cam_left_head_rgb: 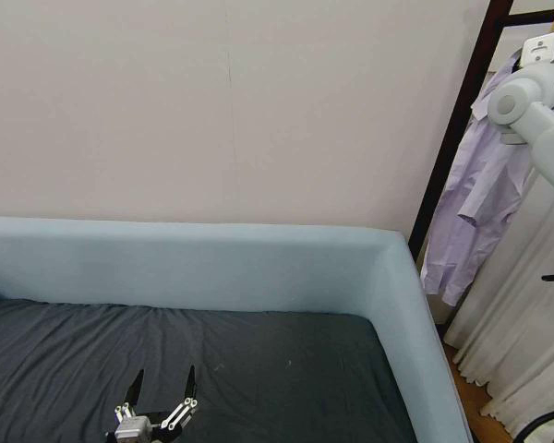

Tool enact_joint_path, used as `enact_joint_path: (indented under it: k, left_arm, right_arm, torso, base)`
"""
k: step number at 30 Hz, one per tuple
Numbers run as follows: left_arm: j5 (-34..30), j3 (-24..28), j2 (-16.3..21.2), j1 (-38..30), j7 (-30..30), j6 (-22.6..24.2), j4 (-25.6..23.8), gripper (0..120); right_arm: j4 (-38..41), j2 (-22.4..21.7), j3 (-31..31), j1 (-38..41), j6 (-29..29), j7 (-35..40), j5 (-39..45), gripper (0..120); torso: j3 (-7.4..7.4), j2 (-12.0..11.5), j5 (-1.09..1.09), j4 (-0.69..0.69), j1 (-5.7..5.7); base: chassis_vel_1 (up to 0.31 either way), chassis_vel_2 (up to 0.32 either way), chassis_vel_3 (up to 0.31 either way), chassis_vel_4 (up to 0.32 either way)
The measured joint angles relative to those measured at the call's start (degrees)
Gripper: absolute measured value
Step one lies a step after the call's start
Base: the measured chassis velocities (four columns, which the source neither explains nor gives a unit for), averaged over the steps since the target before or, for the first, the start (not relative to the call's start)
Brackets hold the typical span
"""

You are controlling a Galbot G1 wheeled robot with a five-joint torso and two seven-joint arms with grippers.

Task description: Pick up the clothes from the sofa and hang them on the clothes hanger.

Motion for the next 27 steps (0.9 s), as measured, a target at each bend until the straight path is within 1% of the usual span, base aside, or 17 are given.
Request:
enact_joint_path:
  k: [1,2,3,4,7,9,10,11,15,16,19,20,21,22,25,26,27]
  left_arm:
    - [0.0,0.0,0.0,0.0,0.0,0.0,0.0,100]
    - [0.0,0.0,0.0,0.0,0.0,0.0,0.0,100]
    - [0.0,0.0,0.0,0.0,0.0,0.0,0.0,100]
    - [0.0,0.0,0.0,0.0,0.0,0.0,0.0,100]
    - [0.0,0.0,0.0,0.01,0.0,0.0,0.0,100]
    - [0.0,0.0,0.0,0.0,0.0,0.0,0.0,100]
    - [0.0,0.0,0.0,0.0,0.0,0.0,0.0,100]
    - [0.0,0.0,0.0,0.0,0.0,0.0,0.0,100]
    - [0.0,0.0,0.0,0.0,0.0,0.0,0.0,100]
    - [0.0,0.0,0.0,0.0,0.0,0.0,0.0,100]
    - [0.0,0.0,0.0,0.0,0.0,0.0,0.0,100]
    - [0.0,0.0,0.0,0.0,0.0,0.0,0.0,100]
    - [0.0,0.0,0.0,0.0,0.0,0.0,0.0,100]
    - [0.0,0.0,0.0,0.0,0.0,0.0,0.0,100]
    - [0.0,0.0,0.0,0.0,0.0,0.0,0.0,100]
    - [0.0,0.0,0.0,0.0,0.0,0.0,0.0,100]
    - [0.0,0.0,0.0,0.0,0.0,0.01,0.0,100]
  right_arm:
    - [0.0,0.0,0.0,0.0,0.0,0.0,0.0,7]
    - [0.16,-0.09,-0.04,-0.02,0.0,-0.76,-0.45,9]
    - [0.43,-0.15,-0.01,-0.17,0.0,-1.45,-1.03,14]
    - [0.43,-0.15,-0.01,-0.17,0.0,-1.45,-1.03,14]
    - [1.88,-0.64,0.57,-1.0,0.0,-3.8,-3.3,27]
    - [3.1,-1.12,1.27,-1.49,0.0,-5.06,-4.55,37]
    - [3.1,-1.12,1.27,-1.49,0.0,-5.06,-4.55,37]
    - [3.64,-1.35,1.54,-1.72,0.01,-5.48,-4.98,40]
    - [7.4,-3.04,3.45,-3.23,0.06,-7.95,-6.32,59]
    - [7.4,-3.04,3.45,-3.23,0.06,-7.95,-6.32,59]
    - [10.88,-4.29,5.67,-4.51,0.15,-10.95,-7.08,71]
    - [12.04,-4.66,6.98,-5.13,0.48,-12.36,-8.02,77]
    - [12.78,-4.92,7.68,-5.52,1.05,-13.11,-8.52,81]
    - [12.78,-4.92,7.68,-5.52,1.05,-13.11,-8.52,81]
    - [17.67,-6.95,11.23,-7.86,4.63,-16.47,-9.24,95]
    - [17.67,-6.95,11.23,-7.86,4.63,-16.47,-9.24,95]
    - [19.25,-7.8,12.61,-8.92,5.64,-17.57,-9.26,97]
  torso:
    - [0.0,0.0,0.0,0.0,0.0]
    - [0.0,0.0,0.0,0.0,0.0]
    - [0.0,0.0,0.0,0.0,0.0]
    - [0.0,0.0,0.0,0.0,0.0]
    - [0.0,0.0,0.0,0.03,0.0]
    - [0.0,0.0,0.0,0.01,0.0]
    - [0.0,0.0,0.0,0.01,0.0]
    - [0.0,0.0,0.0,0.01,0.0]
    - [0.0,0.0,0.0,0.0,0.0]
    - [0.0,0.0,0.0,0.0,0.0]
    - [0.0,0.0,0.01,0.01,0.0]
    - [0.0,0.0,0.0,0.01,0.0]
    - [0.0,0.0,0.0,0.01,0.0]
    - [0.0,0.0,0.0,0.01,0.0]
    - [0.0,0.0,0.0,0.02,0.0]
    - [0.0,0.0,0.0,0.02,0.0]
    - [0.0,0.0,-0.01,0.02,0.0]
  base:
    - [0.0,0.0,0.0,0.0]
    - [0.0,0.0,0.0,0.0]
    - [0.0,0.0,0.0,0.0]
    - [0.0,0.0,0.0,0.0]
    - [0.0,0.0,0.0,0.0]
    - [0.0,0.0,0.0,0.0]
    - [0.0,0.0,0.0,0.0]
    - [0.0,0.0,0.0,0.0]
    - [0.0,0.0,0.0,0.0]
    - [0.0,0.0,0.0,0.0]
    - [0.0,0.0,0.0,0.0]
    - [0.0,0.0,0.0,0.0]
    - [0.0,0.0,0.0,0.0]
    - [0.0,0.0,0.0,0.0]
    - [0.0,0.0,0.0,0.0]
    - [0.0,0.0,0.0,0.0]
    - [0.0,0.0,0.0,0.0]
